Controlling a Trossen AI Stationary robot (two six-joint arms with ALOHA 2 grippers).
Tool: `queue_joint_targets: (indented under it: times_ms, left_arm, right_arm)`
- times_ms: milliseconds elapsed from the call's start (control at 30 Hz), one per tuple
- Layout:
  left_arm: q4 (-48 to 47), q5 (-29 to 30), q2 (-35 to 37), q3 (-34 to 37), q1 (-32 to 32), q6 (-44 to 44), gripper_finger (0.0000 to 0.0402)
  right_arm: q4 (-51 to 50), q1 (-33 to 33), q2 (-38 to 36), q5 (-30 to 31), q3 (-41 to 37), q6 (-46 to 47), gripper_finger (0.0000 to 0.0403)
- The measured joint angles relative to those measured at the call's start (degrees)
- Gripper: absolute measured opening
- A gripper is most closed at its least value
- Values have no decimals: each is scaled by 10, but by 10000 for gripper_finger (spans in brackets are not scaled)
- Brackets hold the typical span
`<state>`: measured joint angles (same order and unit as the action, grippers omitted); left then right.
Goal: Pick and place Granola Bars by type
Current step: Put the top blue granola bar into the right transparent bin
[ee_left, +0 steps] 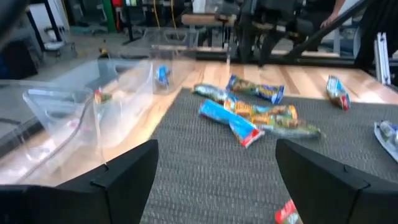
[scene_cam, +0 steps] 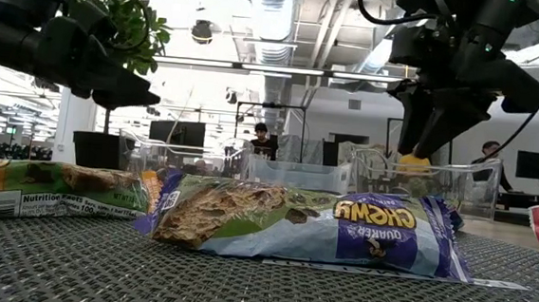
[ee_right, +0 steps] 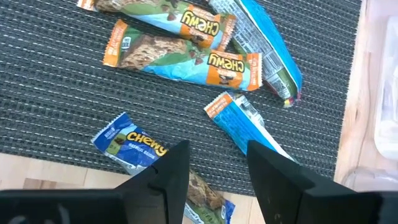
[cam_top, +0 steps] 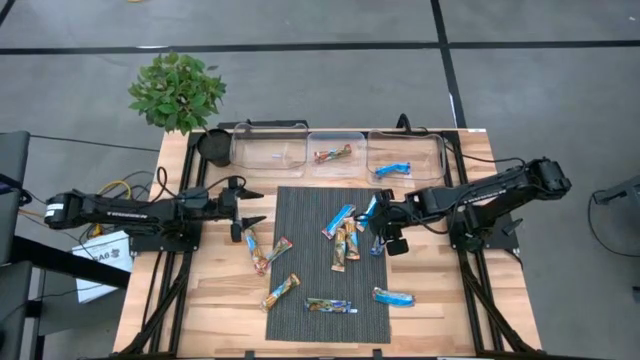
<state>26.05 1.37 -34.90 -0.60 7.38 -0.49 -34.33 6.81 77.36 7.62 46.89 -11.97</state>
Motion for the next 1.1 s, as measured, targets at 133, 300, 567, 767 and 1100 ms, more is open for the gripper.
queue_joint_targets:
  times_ms: [133, 300, 567, 767, 1100]
  left_arm:
    - [-46, -1, 32, 0, 0, -14, 318]
    - [-116, -1, 92, 0, 0, -22, 318]
    - [-240, 11, 210, 0, 0, -30, 318]
    - [-253, -3, 256, -3, 0, -29, 318]
    - [-256, 2, 255, -3, 0, -96, 318]
  right_arm:
    - [0, -6, 0, 0, 0, 0, 152]
    - [0, -10, 0, 0, 0, 0, 151]
    - [0, -9, 0, -1, 0, 0, 150]
    - [-12, -9, 0, -2, 0, -18, 146]
    - [-75, -5, 0, -31, 0, -79, 152]
